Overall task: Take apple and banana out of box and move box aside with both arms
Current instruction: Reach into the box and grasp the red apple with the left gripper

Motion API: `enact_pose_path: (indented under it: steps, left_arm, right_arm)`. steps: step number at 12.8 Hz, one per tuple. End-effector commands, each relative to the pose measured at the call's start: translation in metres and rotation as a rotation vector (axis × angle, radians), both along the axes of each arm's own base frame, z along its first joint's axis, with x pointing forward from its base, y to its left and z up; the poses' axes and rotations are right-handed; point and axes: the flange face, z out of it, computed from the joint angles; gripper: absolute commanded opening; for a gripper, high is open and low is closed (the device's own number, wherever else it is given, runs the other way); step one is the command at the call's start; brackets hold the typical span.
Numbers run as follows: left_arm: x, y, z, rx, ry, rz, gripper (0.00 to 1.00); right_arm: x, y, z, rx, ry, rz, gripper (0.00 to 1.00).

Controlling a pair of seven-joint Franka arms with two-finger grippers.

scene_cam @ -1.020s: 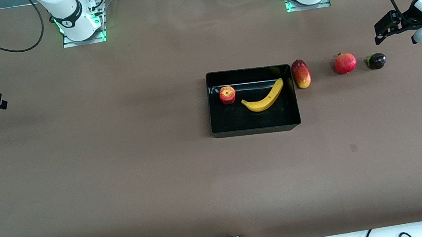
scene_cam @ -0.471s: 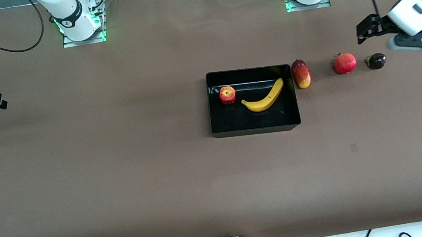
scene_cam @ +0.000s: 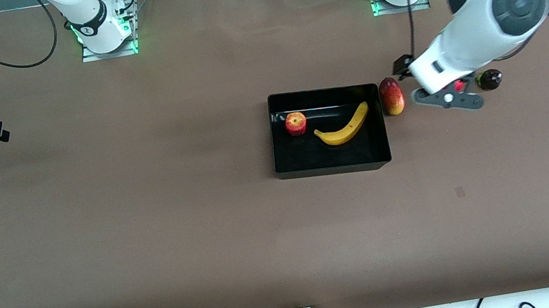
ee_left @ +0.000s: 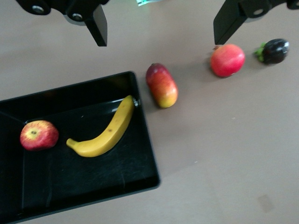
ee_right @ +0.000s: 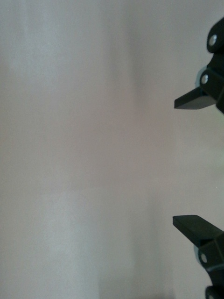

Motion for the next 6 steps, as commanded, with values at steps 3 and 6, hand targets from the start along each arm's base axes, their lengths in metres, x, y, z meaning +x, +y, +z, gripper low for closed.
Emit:
enact_pose_path:
  steps: [3, 6]
  left_arm:
    - [-0.001, -0.082, -0.078, -0.103, 0.016, 0.146, 1.0]
    - [-0.021, -0.157, -0.132, -0.071, -0.003, 0.226, 1.0]
  right_arm:
    - [0.0, -0.001, 0.003, -0.003, 0.008, -0.008, 1.0]
    - [0.001, -0.001, 0.004, -0.004, 0.005, -0.009, 1.0]
